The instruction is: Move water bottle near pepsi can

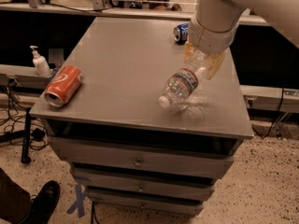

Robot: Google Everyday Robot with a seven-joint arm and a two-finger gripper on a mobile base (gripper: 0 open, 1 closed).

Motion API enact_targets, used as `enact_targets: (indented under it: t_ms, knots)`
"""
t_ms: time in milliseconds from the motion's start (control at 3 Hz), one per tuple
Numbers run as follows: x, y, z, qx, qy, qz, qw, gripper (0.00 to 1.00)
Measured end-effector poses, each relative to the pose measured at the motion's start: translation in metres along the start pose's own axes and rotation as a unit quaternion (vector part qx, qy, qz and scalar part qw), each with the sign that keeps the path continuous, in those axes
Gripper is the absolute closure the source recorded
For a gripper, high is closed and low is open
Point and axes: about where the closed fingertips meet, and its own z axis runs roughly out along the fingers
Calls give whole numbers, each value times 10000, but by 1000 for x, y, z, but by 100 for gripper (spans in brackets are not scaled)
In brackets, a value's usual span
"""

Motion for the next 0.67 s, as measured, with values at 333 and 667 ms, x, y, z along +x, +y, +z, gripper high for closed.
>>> enact_targets:
  t_ms: [333, 667]
  knots:
    - [0, 0, 0, 0, 0, 0, 10000, 100]
    - [12, -4, 7, 77, -87, 193, 9997, 100]
